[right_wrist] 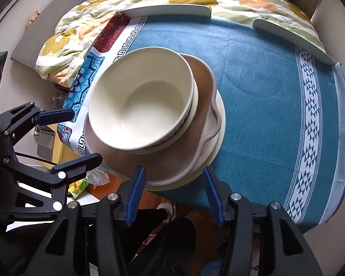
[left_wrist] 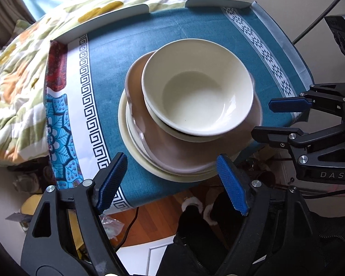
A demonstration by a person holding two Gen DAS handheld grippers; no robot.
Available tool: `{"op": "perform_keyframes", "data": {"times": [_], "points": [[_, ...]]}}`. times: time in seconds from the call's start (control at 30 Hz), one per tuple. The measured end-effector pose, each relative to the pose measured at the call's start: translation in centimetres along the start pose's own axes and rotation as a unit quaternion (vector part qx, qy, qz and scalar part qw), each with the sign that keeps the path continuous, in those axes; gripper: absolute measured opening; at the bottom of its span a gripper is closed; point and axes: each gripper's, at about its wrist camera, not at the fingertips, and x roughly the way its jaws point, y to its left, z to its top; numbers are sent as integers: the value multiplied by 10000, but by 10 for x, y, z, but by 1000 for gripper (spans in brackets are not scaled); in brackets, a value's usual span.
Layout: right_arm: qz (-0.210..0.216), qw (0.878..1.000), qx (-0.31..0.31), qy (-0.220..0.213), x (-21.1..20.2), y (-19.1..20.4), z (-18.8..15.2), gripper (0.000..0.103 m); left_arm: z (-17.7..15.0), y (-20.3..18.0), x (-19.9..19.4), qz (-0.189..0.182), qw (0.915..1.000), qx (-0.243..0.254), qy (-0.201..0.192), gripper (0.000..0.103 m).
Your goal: Organize plates and bowls
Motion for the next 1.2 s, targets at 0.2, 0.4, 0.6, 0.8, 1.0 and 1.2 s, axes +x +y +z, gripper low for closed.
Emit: {"op": "perform_keyframes", "data": {"times": [0.2,0.4,0.6,0.8,1.0,1.2], "points": [[-185,9958,-121,-883,-69,5,-30,47,-25,-21,-69,324,9951,-489,-794,78],[-543,9740,103,-2198,-167,9,-78,71,-62,-52,-162,692,9678,-949,-2228,86],[-1060,9401,361,-3220,-234,14,-130,99,-106,-89,-230,1135,9262,-995,-3456,103],[-1321,9111,568,-3863,-263,20,-168,102,-133,-109,-259,1209,9076,-1106,-3866,103],[-1493,9013,504,-4034,-267,29,-191,102,-146,-116,-269,1262,9004,-1221,-3980,103],[-1499,8962,542,-4141,-273,30,-198,102,-151,-124,-274,1334,8986,-1200,-4005,103]]}}
